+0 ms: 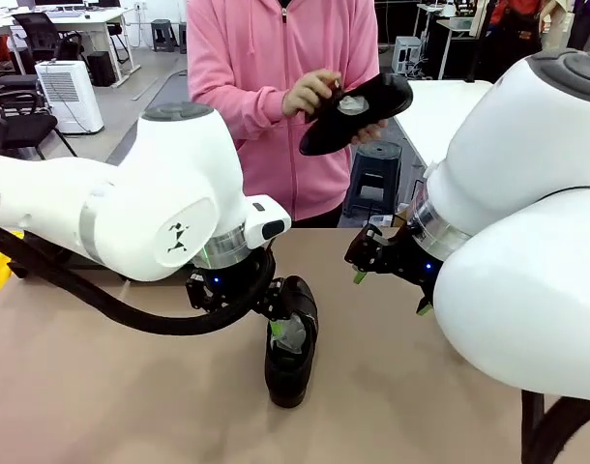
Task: Organize the shoes by placing them on the stand.
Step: Place the Shoe from the middle of the table onto the Shoes Stand.
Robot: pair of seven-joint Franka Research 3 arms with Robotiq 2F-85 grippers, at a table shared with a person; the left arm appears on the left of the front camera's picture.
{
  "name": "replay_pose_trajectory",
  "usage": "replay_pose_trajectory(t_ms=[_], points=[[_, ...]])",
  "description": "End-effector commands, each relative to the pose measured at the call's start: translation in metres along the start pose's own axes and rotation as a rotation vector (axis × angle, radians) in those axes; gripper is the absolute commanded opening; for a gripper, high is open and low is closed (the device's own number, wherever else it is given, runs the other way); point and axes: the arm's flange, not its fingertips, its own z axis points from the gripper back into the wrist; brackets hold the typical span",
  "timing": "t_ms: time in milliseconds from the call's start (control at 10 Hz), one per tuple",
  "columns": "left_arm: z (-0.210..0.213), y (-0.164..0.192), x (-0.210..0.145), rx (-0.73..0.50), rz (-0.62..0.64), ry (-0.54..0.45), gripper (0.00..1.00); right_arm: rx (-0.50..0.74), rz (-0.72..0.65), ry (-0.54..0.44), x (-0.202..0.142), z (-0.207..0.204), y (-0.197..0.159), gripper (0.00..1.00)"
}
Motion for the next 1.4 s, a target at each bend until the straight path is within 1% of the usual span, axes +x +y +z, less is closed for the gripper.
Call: replay_pose_trajectory(t_ms=[0, 200, 300, 400, 500, 600, 700, 900, 1200, 1300], points=[[-0.016, 0.001, 0.017, -0.007, 0.051, -0.01, 1.0, 0.014, 0.017, 0.013, 0.004, 0.0, 0.003, 1.0], [-0.029, 0.001, 0.022, 0.003, 0.075, -0.021, 1.0, 0.014, 0.017, 0.013, 0.004, 0.0, 0.003, 1.0], [-0.037, 0.002, 0.023, 0.001, 0.077, 0.001, 1.0, 0.014, 0.017, 0.013, 0.004, 0.0, 0.003, 1.0], [-0.029, 0.005, 0.016, -0.025, 0.045, 0.0, 1.0, 0.014, 0.017, 0.013, 0.004, 0.0, 0.003, 1.0], [-0.029, 0.005, 0.016, -0.025, 0.045, 0.0, 1.0, 0.014, 0.017, 0.013, 0.004, 0.0, 0.003, 1.0], [-0.038, 0.005, 0.017, -0.027, 0.055, 0.009, 1.0, 0.014, 0.017, 0.013, 0.004, 0.0, 0.003, 1.0], [-0.037, 0.004, 0.018, -0.008, 0.054, 0.001, 1.0, 0.014, 0.017, 0.013, 0.004, 0.0, 0.003, 1.0], [-0.042, 0.0, 0.019, 0.038, 0.126, 0.006, 1.0, 0.014, 0.017, 0.013, 0.004, 0.0, 0.003, 1.0], [-0.047, -0.007, 0.021, 0.085, 0.154, -0.013, 1.0, 0.014, 0.017, 0.013, 0.004, 0.0, 0.003, 1.0], [-0.053, -0.008, 0.022, 0.104, 0.155, -0.005, 1.0, 0.014, 0.017, 0.013, 0.004, 0.0, 0.003, 1.0]])
